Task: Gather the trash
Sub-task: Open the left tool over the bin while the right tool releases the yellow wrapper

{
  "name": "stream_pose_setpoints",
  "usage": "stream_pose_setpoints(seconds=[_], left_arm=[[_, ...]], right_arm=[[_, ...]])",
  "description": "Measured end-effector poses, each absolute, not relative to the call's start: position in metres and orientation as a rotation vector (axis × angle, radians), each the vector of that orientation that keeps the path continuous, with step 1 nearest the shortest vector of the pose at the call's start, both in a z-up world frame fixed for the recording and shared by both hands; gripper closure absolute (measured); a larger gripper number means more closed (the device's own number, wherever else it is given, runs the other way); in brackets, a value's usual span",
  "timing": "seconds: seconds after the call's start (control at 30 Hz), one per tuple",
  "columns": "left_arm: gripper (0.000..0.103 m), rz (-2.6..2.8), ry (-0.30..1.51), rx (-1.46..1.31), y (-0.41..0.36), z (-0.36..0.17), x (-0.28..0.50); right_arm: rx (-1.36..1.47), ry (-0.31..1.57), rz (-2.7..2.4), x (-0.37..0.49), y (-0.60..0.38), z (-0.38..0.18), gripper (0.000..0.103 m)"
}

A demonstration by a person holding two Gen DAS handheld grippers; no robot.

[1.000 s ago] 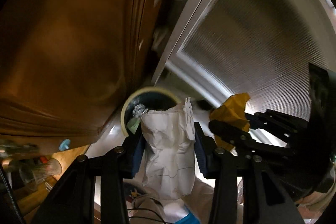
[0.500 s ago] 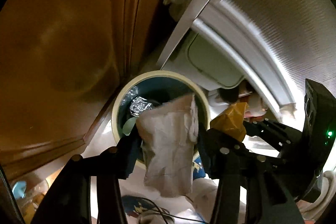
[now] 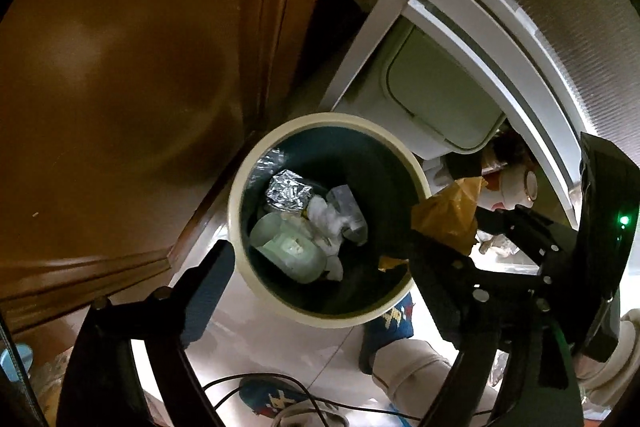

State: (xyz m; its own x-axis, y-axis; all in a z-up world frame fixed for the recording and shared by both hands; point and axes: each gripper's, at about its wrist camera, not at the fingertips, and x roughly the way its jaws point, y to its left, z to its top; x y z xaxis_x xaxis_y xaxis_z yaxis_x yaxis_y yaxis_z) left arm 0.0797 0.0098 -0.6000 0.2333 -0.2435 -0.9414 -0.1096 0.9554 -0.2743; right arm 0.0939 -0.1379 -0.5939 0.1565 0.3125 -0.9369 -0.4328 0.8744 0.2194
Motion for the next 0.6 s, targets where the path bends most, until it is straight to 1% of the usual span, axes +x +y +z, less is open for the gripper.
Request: stream_pose_setpoints(seconds=[0.23, 0.43, 0.6], left_arm=[[0.014, -0.062, 1.303, -0.304, 0.017, -0.574, 0.064], [0.014, -0.053, 1.289, -0.295, 0.016, -0.541, 0.053], [0.014, -0.049, 1.274, -0.291, 0.017, -0.503, 0.046]], right_arm=[[-0.094, 1.294, 0.534, 0.095, -0.136, -0.578, 0.033], [-0.105, 1.29, 0.529, 0.093, -0.134, -0.559, 0.032], [-0.105, 1.29, 0.508, 0.087, -0.138, -0.522, 0.032]])
